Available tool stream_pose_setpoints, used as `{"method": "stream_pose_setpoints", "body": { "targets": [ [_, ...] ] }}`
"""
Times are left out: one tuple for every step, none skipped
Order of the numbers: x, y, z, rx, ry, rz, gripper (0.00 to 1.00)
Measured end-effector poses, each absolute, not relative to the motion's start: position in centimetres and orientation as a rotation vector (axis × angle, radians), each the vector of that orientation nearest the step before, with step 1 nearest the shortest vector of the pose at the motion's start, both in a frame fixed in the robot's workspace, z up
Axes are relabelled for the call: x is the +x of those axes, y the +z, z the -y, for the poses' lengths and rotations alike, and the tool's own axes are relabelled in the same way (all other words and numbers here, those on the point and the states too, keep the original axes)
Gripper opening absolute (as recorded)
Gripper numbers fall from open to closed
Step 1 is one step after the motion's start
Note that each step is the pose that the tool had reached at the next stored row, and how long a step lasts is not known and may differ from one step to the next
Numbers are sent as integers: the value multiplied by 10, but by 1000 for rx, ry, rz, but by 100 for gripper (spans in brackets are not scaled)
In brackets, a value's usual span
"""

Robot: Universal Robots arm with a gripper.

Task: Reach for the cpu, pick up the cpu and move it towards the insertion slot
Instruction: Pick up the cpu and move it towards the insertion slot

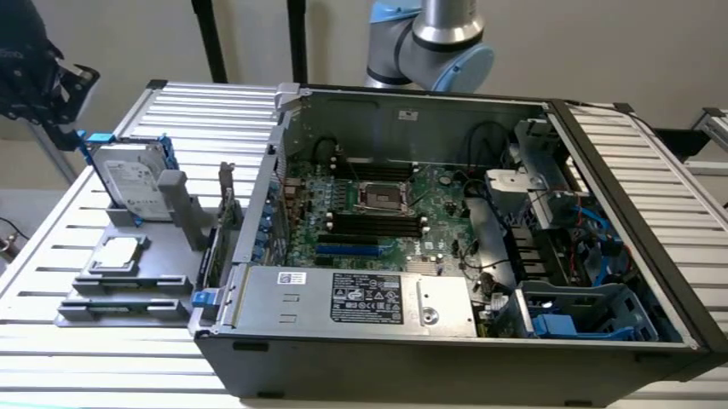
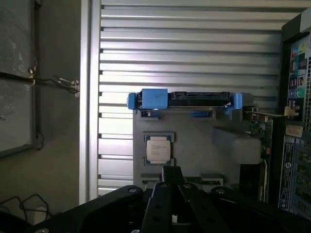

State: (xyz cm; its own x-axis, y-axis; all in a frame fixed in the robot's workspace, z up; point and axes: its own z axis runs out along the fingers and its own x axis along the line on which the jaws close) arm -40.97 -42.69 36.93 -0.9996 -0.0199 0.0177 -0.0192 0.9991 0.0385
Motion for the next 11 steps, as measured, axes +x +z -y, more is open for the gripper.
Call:
{"method": "stream_pose_setpoints", "body": {
  "targets": [
    [-410, 368, 428, 31, -60, 3122, 11],
    [-411, 368, 429, 32, -60, 3121, 11],
    [-412, 367, 430, 33, -60, 3120, 11],
    [-413, 366, 430, 35, -60, 3120, 11],
    [-414, 365, 430, 37, -60, 3120, 11],
    [-415, 364, 430, 40, -60, 3120, 11],
    [-417, 364, 430, 43, -60, 3120, 11],
    [-418, 363, 430, 46, -59, 3120, 11],
    [-418, 362, 430, 48, -59, 3120, 11],
    [-418, 362, 430, 48, -59, 3120, 11],
    [-418, 362, 430, 48, -59, 3120, 11]
  ]
}}
